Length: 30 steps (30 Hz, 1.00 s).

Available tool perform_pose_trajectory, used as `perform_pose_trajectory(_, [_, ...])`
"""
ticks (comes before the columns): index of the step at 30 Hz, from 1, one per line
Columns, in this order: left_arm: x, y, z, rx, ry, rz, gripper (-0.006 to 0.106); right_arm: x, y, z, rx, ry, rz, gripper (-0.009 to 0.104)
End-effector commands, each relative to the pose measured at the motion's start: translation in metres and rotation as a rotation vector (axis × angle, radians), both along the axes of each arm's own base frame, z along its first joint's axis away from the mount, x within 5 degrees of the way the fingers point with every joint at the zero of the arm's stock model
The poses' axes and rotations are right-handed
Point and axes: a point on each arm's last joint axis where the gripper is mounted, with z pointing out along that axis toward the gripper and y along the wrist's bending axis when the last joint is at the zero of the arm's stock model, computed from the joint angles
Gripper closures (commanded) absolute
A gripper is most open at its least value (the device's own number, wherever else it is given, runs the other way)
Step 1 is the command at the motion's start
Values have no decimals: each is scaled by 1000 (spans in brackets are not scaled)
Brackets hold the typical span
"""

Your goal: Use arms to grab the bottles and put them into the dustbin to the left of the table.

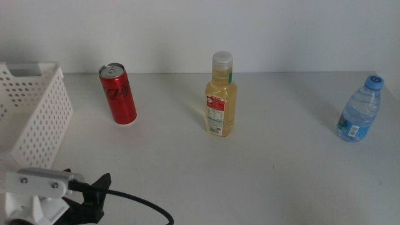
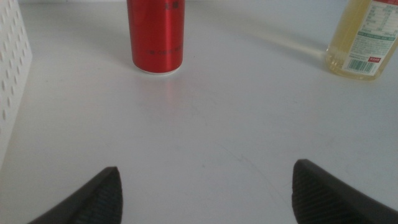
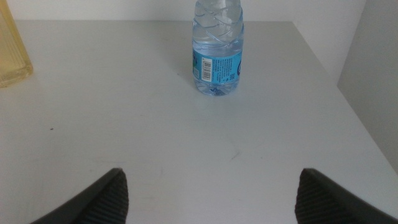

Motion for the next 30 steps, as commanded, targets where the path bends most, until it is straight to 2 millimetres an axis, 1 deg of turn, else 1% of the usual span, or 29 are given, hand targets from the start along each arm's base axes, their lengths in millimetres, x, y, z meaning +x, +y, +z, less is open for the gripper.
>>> perform_pose_trajectory(1, [0, -1, 17, -67, -175, 1, 7, 0, 0, 10, -21, -102, -3, 22])
perform_pose_trajectory(3, [3, -1, 19, -70, -184, 1, 7, 0, 0, 10, -21, -102, -3, 22])
perform_pose_trajectory(6, [15, -4, 26, -72, -229, 0, 7, 0, 0, 10, -21, -102, -3, 22])
perform_pose_trajectory(9, [31, -7, 30, -64, -213, -4, 7, 0, 0, 10, -21, -102, -3, 22])
perform_pose_trajectory(13, [59, -12, 41, -43, -191, 6, 7, 0, 0, 10, -21, -102, -3, 22])
perform_pose_trajectory(17, [87, -14, 54, 39, -189, 26, 7, 0, 0, 10, -21, -102, -3, 22])
perform_pose_trajectory(19, [103, -13, 59, 53, -185, 39, 7, 0, 0, 10, -21, -102, -3, 22])
perform_pose_trajectory(22, [123, -10, 62, 68, -173, 11, 7, 0, 0, 10, -21, -102, -3, 22])
perform_pose_trajectory(25, [143, -7, 65, 47, -181, -33, 7, 0, 0, 10, -21, -102, -3, 22])
perform_pose_trajectory(30, [169, -3, 60, 52, -176, -91, 7, 0, 0, 10, -21, -102, -3, 22])
